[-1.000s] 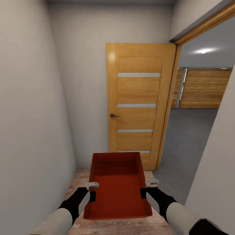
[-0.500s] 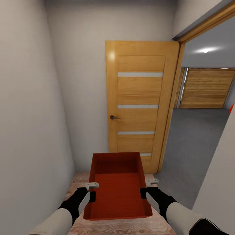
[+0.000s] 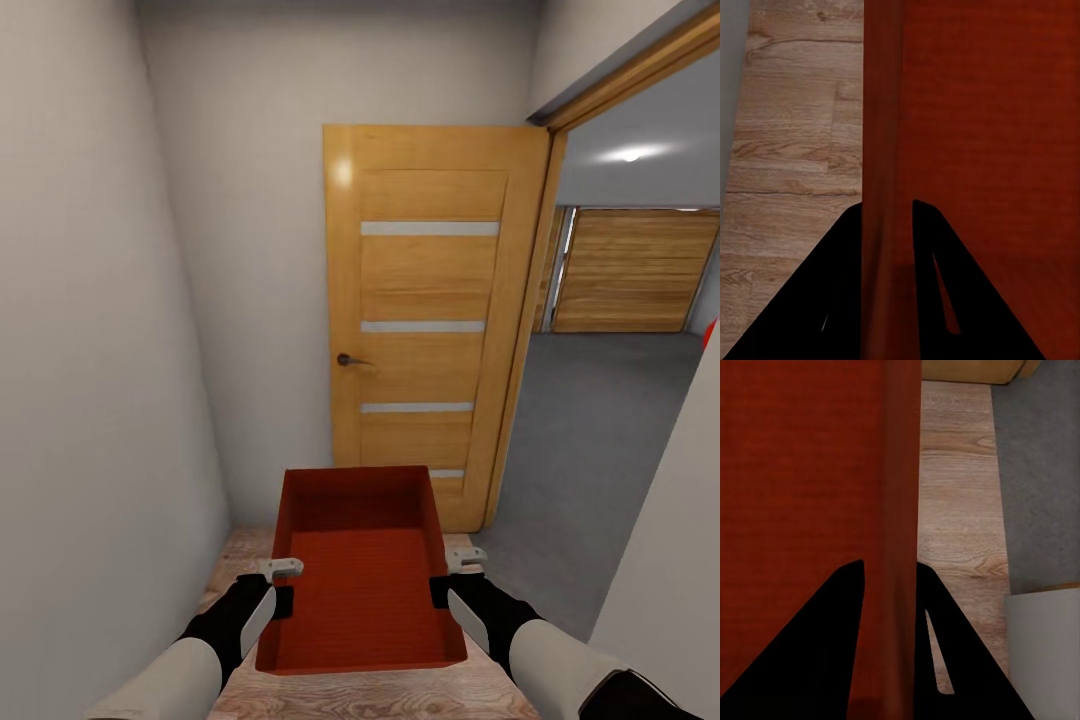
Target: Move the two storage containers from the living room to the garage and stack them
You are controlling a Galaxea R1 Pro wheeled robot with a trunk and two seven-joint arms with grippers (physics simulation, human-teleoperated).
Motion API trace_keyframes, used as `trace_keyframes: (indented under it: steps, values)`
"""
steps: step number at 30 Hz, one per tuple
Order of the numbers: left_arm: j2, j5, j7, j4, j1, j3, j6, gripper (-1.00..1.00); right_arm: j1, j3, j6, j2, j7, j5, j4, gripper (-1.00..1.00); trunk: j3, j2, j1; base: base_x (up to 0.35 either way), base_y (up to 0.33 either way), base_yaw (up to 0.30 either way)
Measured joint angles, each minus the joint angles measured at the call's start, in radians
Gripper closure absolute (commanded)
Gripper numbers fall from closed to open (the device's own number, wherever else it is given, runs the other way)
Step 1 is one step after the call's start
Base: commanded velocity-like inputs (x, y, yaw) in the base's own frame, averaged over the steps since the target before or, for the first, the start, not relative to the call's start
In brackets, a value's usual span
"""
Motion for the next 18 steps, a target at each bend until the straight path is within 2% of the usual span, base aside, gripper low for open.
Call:
trace_keyframes:
  steps: [6, 12, 18]
  values:
    - [0.000, 0.001, 0.000, 0.001, 0.000, 0.000, 0.000, 1.00, 0.000, 0.002, 0.000, 0.000, -0.001, -0.002, 0.000, 1.00, 0.000, 0.000, 0.000, 0.000, 0.000, -0.097]
    - [0.000, -0.001, -0.001, 0.000, 0.000, 0.001, 0.000, 1.00, 0.000, 0.002, 0.000, 0.000, -0.001, -0.003, -0.001, 1.00, 0.000, 0.000, 0.000, 0.006, 0.001, -0.251]
    - [0.000, -0.003, -0.001, -0.001, 0.000, 0.001, 0.000, 1.00, 0.000, 0.002, -0.001, 0.000, -0.001, -0.003, -0.001, 1.00, 0.000, 0.000, 0.000, 0.102, 0.082, -0.275]
